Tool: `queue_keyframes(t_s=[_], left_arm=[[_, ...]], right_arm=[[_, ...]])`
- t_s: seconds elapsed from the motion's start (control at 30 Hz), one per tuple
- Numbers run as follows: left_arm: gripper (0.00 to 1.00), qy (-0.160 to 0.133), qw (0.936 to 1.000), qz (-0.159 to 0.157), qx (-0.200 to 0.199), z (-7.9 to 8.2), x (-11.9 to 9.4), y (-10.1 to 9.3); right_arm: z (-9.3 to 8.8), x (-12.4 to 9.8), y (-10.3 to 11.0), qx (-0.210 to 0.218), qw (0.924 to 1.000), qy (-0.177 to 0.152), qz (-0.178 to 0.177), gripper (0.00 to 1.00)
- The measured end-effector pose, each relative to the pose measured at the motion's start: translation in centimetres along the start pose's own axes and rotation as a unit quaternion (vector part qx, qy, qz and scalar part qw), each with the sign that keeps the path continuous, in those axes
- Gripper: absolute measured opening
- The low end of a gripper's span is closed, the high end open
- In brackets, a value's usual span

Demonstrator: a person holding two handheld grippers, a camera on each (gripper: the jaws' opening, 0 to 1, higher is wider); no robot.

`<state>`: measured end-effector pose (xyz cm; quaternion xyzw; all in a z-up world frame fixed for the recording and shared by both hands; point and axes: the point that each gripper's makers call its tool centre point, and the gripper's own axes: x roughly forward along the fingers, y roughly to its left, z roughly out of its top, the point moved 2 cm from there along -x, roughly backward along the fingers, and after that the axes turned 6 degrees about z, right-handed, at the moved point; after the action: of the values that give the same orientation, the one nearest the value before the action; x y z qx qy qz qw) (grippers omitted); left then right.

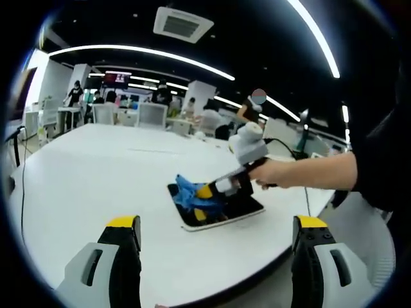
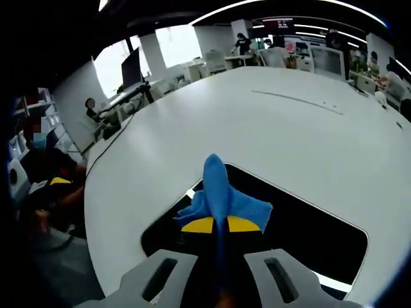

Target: Wipe the mirror surface with the cleaning cloth until all visible marks leave the cleaned area.

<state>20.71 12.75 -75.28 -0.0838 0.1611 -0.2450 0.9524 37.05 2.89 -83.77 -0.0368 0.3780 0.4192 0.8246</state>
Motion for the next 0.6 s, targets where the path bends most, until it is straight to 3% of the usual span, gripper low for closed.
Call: queue_keyframes(t_s=[0.6], left_arm=[[0.99, 0.002, 1.0, -0.008, 0.005, 0.0, 0.1, -0.3]], right_arm=[[-2.0, -1.2, 2.4, 0.005, 0.9999, 0.005, 0.012, 0.0]])
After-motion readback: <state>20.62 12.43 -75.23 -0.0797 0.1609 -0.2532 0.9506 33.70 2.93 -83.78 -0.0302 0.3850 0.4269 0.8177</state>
